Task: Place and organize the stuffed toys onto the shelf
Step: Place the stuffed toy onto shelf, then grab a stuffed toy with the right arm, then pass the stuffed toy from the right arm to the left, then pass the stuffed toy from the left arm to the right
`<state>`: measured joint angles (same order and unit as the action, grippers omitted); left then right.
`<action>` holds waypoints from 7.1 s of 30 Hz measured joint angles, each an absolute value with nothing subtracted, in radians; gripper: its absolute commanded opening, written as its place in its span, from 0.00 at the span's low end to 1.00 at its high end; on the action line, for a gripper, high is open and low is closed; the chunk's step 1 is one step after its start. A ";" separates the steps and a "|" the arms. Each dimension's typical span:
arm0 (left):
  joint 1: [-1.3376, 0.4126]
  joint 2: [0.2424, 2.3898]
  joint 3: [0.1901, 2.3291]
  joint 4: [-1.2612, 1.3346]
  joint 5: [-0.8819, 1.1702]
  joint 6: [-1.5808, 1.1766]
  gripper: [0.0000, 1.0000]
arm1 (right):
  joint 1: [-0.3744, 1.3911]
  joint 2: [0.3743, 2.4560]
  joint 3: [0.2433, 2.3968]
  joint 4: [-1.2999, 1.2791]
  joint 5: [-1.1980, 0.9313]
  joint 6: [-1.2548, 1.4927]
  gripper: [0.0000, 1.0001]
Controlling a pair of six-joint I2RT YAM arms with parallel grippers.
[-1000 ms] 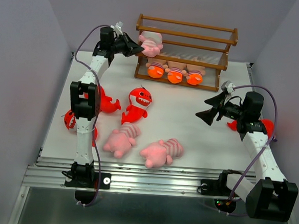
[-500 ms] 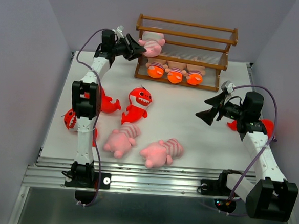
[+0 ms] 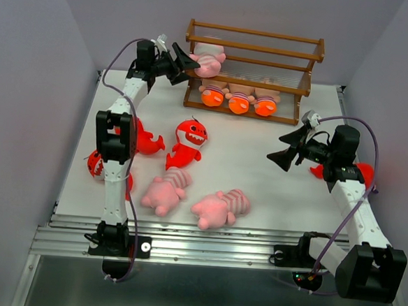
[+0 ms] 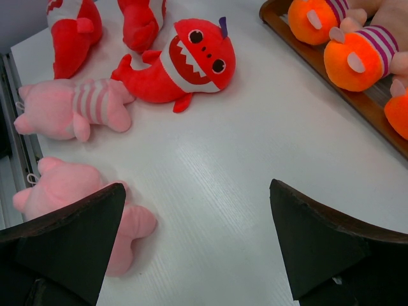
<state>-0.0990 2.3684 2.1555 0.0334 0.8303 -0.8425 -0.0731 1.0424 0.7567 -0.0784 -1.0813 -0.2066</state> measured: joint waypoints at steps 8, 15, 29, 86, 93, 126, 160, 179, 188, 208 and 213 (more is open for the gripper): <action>-0.062 2.133 1.903 0.041 0.797 -0.762 0.99 | -0.073 1.049 0.757 -0.080 -1.112 -0.216 1.00; -0.031 1.782 1.610 -0.007 0.681 -0.567 0.99 | -0.073 1.102 0.765 -0.203 -1.217 -0.354 1.00; -0.031 0.602 0.672 0.034 0.334 -0.331 0.98 | 0.494 1.303 1.003 -0.860 -0.908 -1.014 1.00; -0.942 1.129 0.572 0.570 0.242 -0.358 0.91 | 0.059 1.343 1.344 -0.673 -1.428 -0.195 0.04; -0.990 1.291 0.671 0.779 0.260 -0.323 0.91 | 0.059 1.267 1.344 -0.672 -1.457 -0.150 0.10; -1.111 1.454 0.778 1.080 0.007 -0.378 0.00 | 0.058 1.030 1.040 0.089 -1.242 0.565 0.36; -1.111 1.518 1.150 0.211 -0.101 -0.234 0.00 | 0.137 1.007 1.232 -0.653 -0.808 -0.041 0.93; -1.109 1.478 1.080 0.278 -0.058 -0.351 0.65 | 0.146 0.986 1.129 -0.527 -0.697 -0.003 0.01; -0.962 1.135 0.691 0.591 0.146 -0.508 0.77 | 0.146 0.991 1.147 -0.513 -0.761 -0.004 0.01; -1.117 1.083 0.397 0.954 -0.036 -0.438 0.79 | 0.146 1.166 1.114 -0.380 -0.875 0.286 0.01; -1.171 1.168 0.410 0.968 -0.135 -0.313 0.79 | 0.146 1.192 1.114 -0.373 -0.851 0.366 0.01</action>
